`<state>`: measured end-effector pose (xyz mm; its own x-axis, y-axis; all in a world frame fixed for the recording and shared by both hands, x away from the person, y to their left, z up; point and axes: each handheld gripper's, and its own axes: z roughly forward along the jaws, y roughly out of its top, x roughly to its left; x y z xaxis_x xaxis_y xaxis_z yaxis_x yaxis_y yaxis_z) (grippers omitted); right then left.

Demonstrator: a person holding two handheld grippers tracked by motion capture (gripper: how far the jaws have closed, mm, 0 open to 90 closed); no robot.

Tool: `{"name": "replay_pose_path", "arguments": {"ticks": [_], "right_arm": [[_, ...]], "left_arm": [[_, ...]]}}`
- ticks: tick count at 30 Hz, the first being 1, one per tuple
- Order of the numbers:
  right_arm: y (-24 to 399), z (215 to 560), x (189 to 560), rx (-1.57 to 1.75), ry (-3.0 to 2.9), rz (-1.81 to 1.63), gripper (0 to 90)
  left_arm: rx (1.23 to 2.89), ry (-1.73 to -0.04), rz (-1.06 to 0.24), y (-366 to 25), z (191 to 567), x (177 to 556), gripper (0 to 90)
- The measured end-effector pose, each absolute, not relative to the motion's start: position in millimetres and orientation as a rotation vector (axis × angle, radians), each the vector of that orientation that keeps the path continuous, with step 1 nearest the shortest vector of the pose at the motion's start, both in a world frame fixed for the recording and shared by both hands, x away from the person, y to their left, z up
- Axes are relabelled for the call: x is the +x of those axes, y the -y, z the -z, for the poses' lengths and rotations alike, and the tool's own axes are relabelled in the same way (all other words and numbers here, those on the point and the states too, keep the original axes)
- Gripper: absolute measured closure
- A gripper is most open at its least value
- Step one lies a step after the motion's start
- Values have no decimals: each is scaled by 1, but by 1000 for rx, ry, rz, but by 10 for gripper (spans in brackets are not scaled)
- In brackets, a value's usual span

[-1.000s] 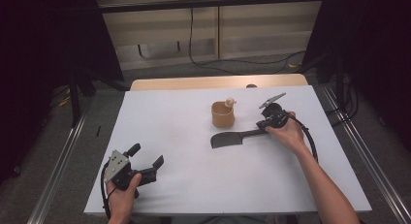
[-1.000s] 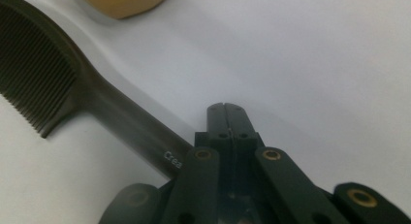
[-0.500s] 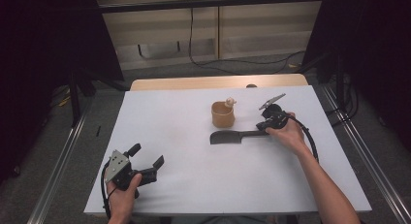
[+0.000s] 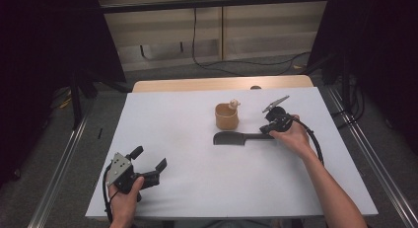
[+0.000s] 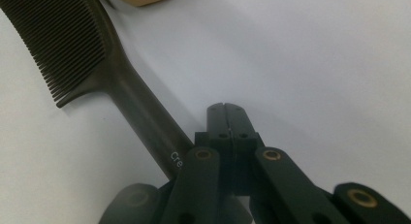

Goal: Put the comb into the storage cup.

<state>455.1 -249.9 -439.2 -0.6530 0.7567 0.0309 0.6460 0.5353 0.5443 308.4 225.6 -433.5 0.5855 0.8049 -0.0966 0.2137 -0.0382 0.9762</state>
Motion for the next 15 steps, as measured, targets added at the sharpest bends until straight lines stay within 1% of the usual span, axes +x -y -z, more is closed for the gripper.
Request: {"name": "replay_pose_path", "arguments": {"ticks": [9,13,14,15], "right_arm": [[252,439,455,1205,-2551,-792,900],[257,435,455,1218,-2501,-878,900],[259,434,455,1221,-2495,-898,892],[260,432,454,1222,-2484,-923,859]], "left_arm": [[1574,-882,-596,-226,433,308,34],[1575,-884,-596,-226,433,308,33],[1576,-883,-595,-226,433,308,33],[1579,-881,-596,-227,433,308,33]]}}
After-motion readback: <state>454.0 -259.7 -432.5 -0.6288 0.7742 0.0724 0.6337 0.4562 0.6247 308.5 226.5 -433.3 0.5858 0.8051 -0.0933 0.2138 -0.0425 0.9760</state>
